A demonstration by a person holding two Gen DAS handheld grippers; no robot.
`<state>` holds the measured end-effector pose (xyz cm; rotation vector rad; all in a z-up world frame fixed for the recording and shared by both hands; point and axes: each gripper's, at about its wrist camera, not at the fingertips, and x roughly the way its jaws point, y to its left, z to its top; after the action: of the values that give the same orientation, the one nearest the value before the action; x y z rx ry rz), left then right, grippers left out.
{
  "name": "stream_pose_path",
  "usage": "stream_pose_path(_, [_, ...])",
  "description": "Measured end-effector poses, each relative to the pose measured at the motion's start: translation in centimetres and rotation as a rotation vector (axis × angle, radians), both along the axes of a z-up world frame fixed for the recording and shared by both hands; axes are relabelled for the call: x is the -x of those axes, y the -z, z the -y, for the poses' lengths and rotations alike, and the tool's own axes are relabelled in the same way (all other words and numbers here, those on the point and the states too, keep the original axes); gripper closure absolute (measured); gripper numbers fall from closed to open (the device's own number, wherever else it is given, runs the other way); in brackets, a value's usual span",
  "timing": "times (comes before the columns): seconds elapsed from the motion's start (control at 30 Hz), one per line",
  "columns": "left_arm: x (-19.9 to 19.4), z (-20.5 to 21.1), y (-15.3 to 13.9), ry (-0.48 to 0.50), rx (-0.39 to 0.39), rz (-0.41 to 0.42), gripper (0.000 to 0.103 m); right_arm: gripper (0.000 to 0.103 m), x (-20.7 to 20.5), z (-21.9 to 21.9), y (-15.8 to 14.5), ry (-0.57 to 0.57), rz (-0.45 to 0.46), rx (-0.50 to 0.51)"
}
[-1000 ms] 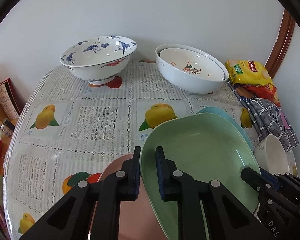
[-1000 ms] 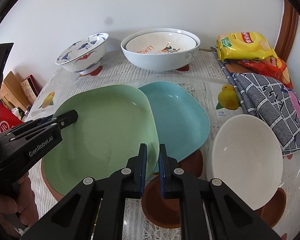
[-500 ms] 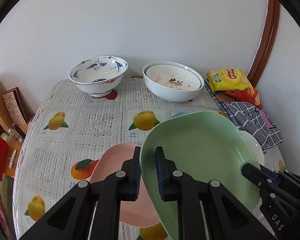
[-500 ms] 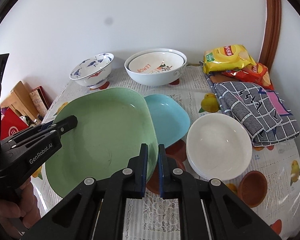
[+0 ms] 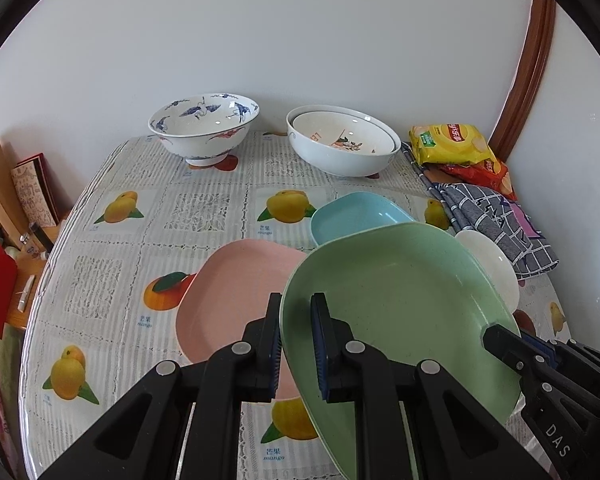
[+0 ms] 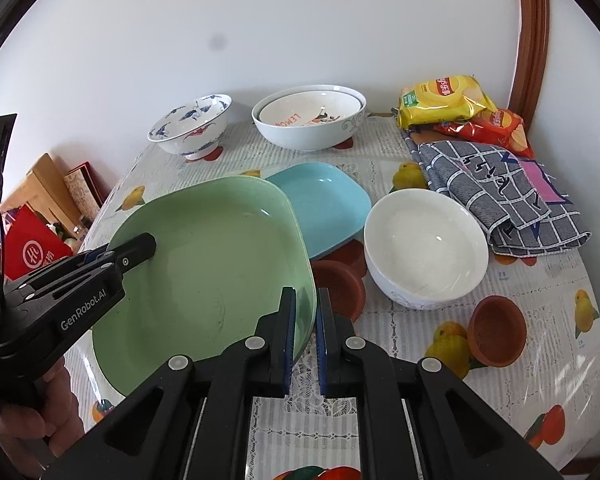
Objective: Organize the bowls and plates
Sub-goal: 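Lift the green plate with both grippers and carry it over the pink plate, then lower the green plate onto the pink plate and open both grippers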
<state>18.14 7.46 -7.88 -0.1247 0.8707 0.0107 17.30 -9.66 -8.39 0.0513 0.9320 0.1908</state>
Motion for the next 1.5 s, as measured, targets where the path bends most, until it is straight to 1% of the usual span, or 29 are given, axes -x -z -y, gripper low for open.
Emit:
stream_pose_path(0.23, [0.8,-2.7,1.6,-0.055,0.003,-0.039,0.089,0.094,0.2,-2.5,1.8,-0.057,-0.039,0.006])
stream_pose_path(0.43, [0.6,-4.8,2.8,-0.095,0.006,-0.062,0.089,0.094,-0.5,-4.8,3.2,-0.097,-0.069,0.006])
stream_pose_path(0.67, [-0.2,-6.2,4.0,-0.129,0.018,-0.082,0.089,0.094,-1.9,-6.5,4.4,-0.126,-0.096,0.021])
stream_pose_path(0.97, [-1.6,-6.9,4.9,-0.136,0.018,-0.098,0.089,0.094,-3.9,-7.5,5.4,-0.136,-0.121,0.044])
stream_pose_path(1.1, [-1.9,-7.1,5.4,-0.144,0.023,-0.106,0.089,0.094,-4.8,-8.2,5.9,-0.136,-0.117,0.075])
stream_pose_path(1.2, [-2.2,-7.4,5.8,-0.144,0.034,-0.11,0.089,0.094,-5.4,-8.4,6.3,-0.141,-0.12,0.079])
stream_pose_path(1.5, [-3.0,-8.0,6.2,-0.149,0.03,-0.116,0.088,0.094,-7.9,-9.2,6.7,-0.161,-0.105,0.083])
